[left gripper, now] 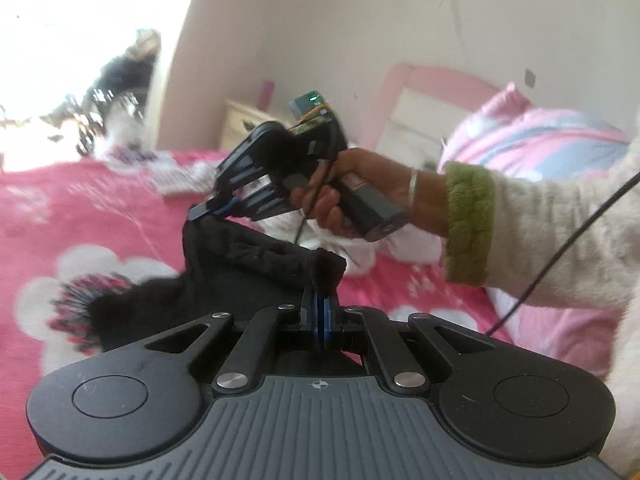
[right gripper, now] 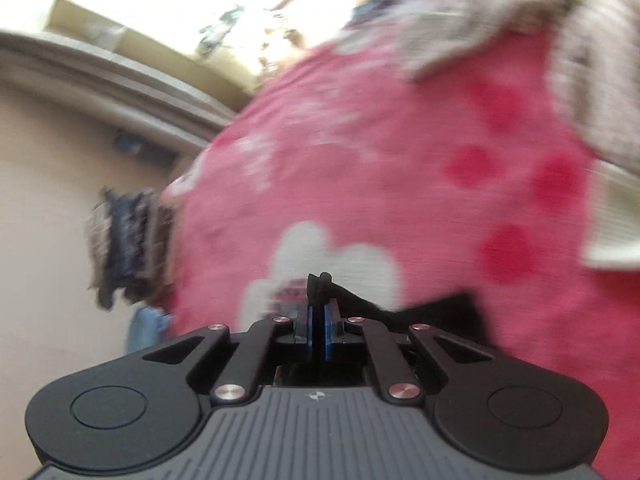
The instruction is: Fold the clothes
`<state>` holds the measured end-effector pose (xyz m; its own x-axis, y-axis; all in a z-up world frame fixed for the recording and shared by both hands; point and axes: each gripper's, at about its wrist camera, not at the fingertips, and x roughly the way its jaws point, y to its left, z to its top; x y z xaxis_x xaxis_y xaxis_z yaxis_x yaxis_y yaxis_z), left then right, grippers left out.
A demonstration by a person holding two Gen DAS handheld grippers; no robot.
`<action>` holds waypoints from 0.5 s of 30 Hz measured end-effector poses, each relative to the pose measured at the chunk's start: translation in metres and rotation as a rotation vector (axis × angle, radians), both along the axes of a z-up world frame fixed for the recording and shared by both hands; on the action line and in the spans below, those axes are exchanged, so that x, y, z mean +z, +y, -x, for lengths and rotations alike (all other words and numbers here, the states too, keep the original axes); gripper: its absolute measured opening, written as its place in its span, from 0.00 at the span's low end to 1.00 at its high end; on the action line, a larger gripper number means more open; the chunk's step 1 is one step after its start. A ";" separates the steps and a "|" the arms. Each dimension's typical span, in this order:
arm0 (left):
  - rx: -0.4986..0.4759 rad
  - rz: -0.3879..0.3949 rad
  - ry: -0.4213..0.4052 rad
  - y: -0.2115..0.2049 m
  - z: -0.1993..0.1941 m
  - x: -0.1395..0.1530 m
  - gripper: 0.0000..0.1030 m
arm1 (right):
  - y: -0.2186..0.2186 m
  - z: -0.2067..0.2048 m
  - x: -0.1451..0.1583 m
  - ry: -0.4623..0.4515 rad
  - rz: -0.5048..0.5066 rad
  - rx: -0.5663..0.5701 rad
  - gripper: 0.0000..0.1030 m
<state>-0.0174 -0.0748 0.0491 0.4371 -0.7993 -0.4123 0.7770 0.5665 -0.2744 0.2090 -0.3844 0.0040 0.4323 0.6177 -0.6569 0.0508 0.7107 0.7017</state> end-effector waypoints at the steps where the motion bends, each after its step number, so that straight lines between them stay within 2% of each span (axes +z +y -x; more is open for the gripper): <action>1: 0.019 0.001 -0.012 0.010 0.005 0.004 0.00 | 0.019 -0.004 0.006 -0.014 -0.009 0.031 0.06; 6: 0.134 -0.011 -0.052 0.056 0.027 0.023 0.00 | 0.122 -0.019 0.032 -0.079 -0.066 0.199 0.06; 10: 0.219 -0.038 -0.057 0.081 0.037 0.027 0.00 | 0.195 -0.019 0.036 -0.104 -0.099 0.314 0.06; 13: 0.255 -0.057 -0.045 0.089 0.040 0.024 0.00 | 0.229 -0.019 0.031 -0.099 -0.109 0.362 0.06; 15: 0.248 -0.059 -0.031 0.089 0.038 0.020 0.00 | 0.235 -0.017 0.024 -0.086 -0.107 0.364 0.06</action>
